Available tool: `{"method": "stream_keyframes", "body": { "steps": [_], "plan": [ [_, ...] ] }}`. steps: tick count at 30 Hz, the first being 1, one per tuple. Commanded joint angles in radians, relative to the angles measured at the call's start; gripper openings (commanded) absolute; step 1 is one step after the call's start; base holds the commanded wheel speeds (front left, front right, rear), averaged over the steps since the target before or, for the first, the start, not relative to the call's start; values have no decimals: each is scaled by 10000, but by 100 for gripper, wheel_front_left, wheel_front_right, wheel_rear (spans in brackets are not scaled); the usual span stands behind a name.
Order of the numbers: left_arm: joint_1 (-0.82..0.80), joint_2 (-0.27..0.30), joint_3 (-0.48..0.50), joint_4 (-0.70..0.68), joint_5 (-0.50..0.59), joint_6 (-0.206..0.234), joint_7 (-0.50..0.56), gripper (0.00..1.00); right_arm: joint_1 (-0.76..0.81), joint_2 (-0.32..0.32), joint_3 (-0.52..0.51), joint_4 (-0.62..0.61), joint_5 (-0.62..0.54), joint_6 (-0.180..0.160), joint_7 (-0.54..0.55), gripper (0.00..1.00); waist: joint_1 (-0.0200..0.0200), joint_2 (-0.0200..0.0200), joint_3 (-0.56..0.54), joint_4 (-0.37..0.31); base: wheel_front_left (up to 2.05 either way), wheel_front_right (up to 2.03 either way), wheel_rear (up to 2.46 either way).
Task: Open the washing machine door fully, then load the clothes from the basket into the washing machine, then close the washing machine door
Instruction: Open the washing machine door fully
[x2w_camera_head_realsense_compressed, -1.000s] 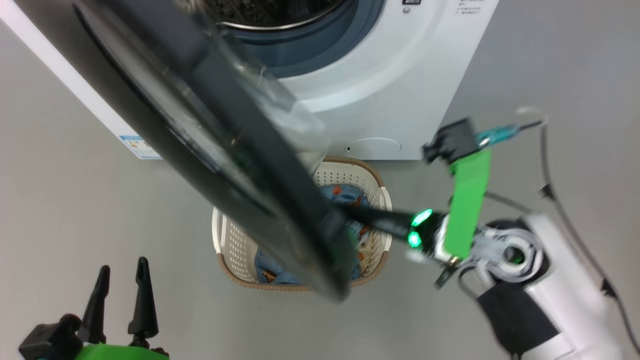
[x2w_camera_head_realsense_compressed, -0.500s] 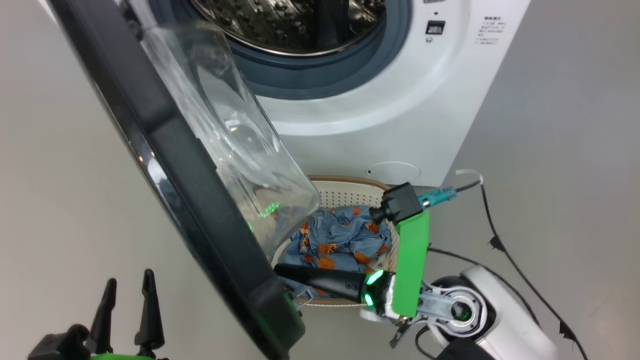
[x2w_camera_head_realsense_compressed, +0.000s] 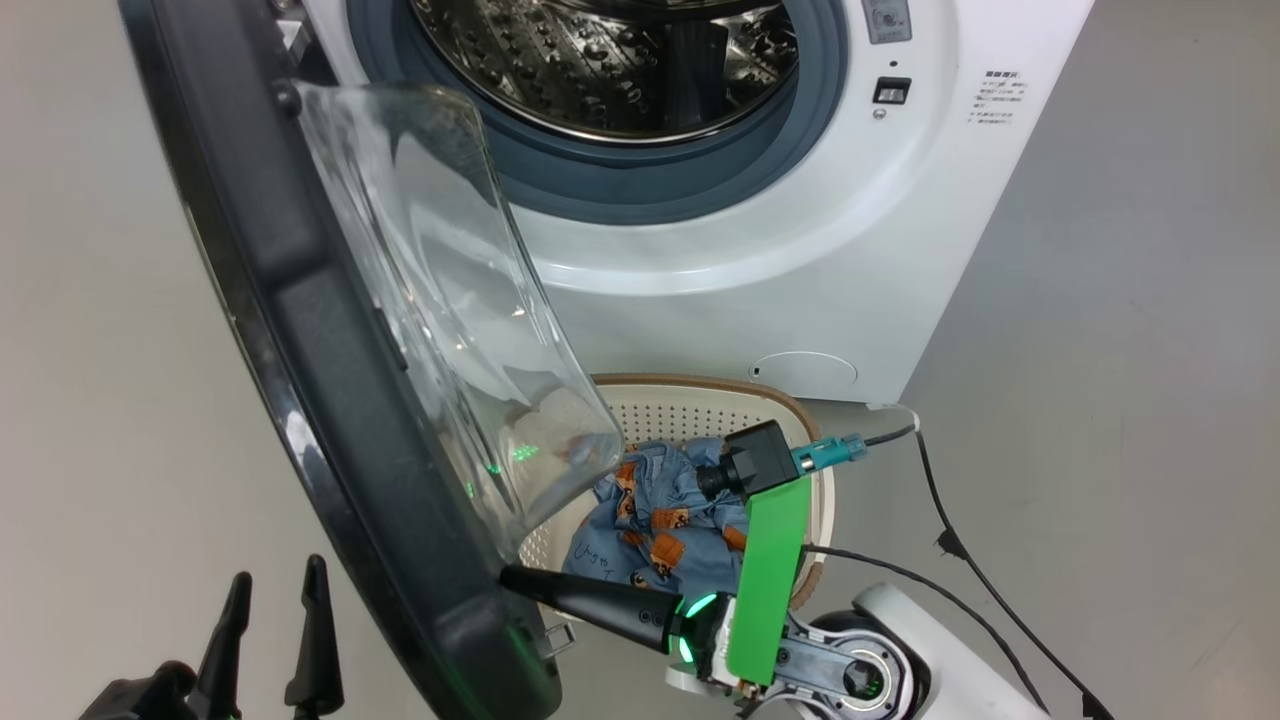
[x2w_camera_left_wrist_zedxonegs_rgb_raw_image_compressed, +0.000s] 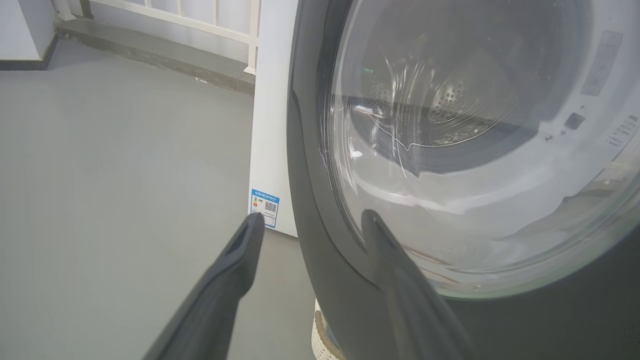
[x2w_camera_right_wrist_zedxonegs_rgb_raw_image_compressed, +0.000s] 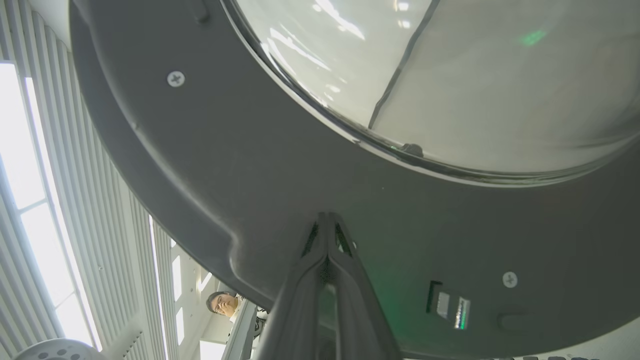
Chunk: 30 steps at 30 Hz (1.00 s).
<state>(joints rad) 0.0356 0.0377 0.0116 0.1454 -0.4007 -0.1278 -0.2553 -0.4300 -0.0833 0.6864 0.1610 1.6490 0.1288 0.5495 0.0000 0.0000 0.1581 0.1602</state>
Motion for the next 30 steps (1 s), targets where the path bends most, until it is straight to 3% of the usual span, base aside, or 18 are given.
{"method": "stream_keyframes", "body": {
  "steps": [1, 8, 13, 14, 15, 18, 25, 28, 30],
  "plan": [
    [-120, 126, 320, -250, 6, 27, -65, 100, -167, 329, 222, -228, 27, 19, -137, 0, 0, 0, -11, -21, 0, 0, 0],
    [-135, 126, 426, -257, 74, 25, -65, 100, -134, 310, 29, -351, -629, 19, -937, 0, 0, 0, -188, -188, 0, 0, 0],
    [-29, 126, 570, -240, 91, 33, -65, 100, 202, -184, -226, -981, -1218, 19, -1824, 52, 0, 0, -407, -321, 0, 0, 0],
    [-11, 126, 564, -227, 92, 41, -65, 100, 276, -351, -264, -1117, -1382, 19, -2086, 82, 0, 0, -453, -328, 0, 0, 0],
    [4, 126, 554, -221, 94, 49, -65, 100, 364, -515, -285, -1231, -1528, 19, -2368, 100, 0, 0, -510, -333, 0, 0, 0],
    [41, 126, 551, -256, 61, 66, -65, 100, 548, -1105, -263, -1544, -2167, 19, -3488, 100, 0, 0, -591, -363, 0, 0, 0],
    [165, 126, 655, -289, 138, 131, -65, 100, 709, -2762, 394, -1354, -4193, 19, -7356, 100, 0, 0, -783, -501, 0, 0, 0],
    [237, 126, 667, -298, 184, 154, -65, 100, 907, -3273, 354, -989, -4831, 19, -8042, 100, 0, 0, -875, -567, 0, 0, 0],
    [289, 126, 685, -318, 194, 174, -65, 100, 1203, -3280, -364, -867, -5394, 19, -8099, 100, 0, 0, -921, -627, 0, 0, 0]
  ]
}}
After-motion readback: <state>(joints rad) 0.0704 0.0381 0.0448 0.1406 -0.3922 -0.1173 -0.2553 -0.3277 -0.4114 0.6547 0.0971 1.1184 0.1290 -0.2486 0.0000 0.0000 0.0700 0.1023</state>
